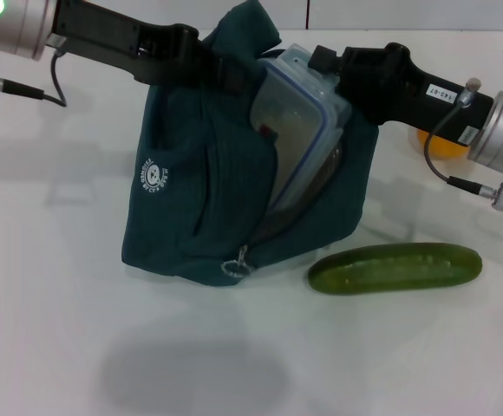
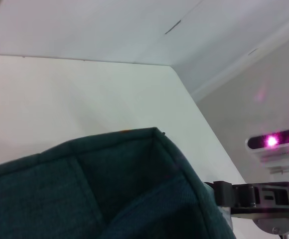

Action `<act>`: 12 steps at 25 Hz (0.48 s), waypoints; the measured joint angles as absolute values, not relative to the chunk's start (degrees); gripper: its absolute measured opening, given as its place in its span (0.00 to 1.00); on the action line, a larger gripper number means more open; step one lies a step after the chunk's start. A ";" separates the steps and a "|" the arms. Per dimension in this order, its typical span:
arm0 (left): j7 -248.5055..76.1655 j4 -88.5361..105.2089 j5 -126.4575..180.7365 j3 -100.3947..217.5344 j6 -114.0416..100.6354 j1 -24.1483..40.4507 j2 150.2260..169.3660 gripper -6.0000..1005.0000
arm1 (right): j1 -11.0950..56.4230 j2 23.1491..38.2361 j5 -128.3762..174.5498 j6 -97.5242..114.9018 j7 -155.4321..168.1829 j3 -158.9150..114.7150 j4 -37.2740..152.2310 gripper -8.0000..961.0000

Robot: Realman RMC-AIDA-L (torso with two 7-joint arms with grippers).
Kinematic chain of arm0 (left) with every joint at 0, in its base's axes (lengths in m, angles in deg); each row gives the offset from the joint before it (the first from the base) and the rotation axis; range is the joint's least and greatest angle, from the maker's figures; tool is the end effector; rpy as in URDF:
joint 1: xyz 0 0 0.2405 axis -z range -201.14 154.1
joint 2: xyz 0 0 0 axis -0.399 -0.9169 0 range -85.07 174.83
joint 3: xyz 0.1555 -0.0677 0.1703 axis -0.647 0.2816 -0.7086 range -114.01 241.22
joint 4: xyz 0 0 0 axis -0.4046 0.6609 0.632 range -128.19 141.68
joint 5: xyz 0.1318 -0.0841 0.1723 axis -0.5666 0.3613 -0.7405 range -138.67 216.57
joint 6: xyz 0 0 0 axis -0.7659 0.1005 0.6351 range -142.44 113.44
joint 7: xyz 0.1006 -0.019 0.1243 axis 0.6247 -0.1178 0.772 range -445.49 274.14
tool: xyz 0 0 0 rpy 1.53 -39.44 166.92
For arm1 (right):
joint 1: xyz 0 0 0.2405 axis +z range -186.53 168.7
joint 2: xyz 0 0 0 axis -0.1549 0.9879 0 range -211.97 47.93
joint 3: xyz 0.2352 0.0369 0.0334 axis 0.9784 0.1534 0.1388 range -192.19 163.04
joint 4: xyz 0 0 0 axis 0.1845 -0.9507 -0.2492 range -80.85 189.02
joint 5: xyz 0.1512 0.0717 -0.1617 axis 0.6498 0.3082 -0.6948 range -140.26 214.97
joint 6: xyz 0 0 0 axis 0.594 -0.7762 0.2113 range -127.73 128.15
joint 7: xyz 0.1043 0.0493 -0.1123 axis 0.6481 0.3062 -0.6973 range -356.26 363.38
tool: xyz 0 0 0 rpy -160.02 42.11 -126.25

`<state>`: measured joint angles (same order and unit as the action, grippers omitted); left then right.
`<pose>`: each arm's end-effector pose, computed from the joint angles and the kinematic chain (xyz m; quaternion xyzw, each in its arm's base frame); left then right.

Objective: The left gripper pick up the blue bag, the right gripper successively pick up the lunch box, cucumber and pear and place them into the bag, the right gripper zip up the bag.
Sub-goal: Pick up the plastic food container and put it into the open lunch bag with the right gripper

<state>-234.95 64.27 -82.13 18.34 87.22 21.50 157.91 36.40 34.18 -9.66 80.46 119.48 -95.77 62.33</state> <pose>-0.1387 0.3988 0.0703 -0.8542 -0.4998 -0.1429 0.0046 0.1615 0.3913 -0.0555 0.6823 -0.5678 -0.4541 0.0762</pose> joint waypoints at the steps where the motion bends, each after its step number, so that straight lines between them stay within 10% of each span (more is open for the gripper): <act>1: -234.79 63.92 -82.13 18.34 87.03 21.51 157.91 0.05 | 36.41 34.18 -9.61 80.34 119.43 -95.78 62.34 0.07; 12: -233.14 60.62 -83.06 18.34 85.48 21.34 157.91 0.05 | 35.93 34.17 -9.50 79.02 119.25 -95.78 62.36 0.04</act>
